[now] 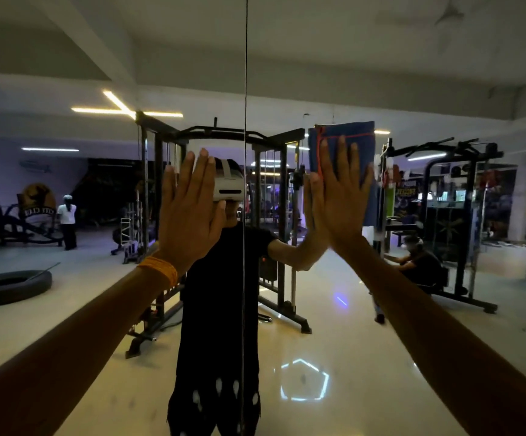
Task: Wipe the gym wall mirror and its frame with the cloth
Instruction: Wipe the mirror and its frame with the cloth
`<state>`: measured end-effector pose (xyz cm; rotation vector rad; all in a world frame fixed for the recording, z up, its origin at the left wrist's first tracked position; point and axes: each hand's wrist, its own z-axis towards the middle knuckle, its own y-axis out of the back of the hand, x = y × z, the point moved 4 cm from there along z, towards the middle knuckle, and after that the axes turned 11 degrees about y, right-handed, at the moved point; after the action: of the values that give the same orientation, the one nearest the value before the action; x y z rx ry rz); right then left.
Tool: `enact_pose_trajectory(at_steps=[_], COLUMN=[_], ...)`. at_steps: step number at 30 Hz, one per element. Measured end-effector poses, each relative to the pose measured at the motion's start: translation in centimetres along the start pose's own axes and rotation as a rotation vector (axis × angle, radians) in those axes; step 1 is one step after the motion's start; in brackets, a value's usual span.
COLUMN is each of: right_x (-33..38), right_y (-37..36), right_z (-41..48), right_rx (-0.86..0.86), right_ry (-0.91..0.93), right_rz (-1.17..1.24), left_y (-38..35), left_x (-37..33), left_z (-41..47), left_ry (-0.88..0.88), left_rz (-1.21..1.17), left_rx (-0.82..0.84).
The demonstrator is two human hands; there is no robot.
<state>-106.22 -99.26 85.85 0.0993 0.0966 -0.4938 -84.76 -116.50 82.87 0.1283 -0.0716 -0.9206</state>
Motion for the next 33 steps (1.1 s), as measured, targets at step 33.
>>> enact_pose_trajectory(at_steps=[33], right_x=[1.4], right_y=[-0.8], right_z=[-1.2], right_rx=[0.179], right_ry=[0.735], right_rz=[0.006], left_y=[0.7], left_x=[-2.2], left_z=[4.0], left_ry=[0.085], left_rz=[0.037], left_rx=[-0.031])
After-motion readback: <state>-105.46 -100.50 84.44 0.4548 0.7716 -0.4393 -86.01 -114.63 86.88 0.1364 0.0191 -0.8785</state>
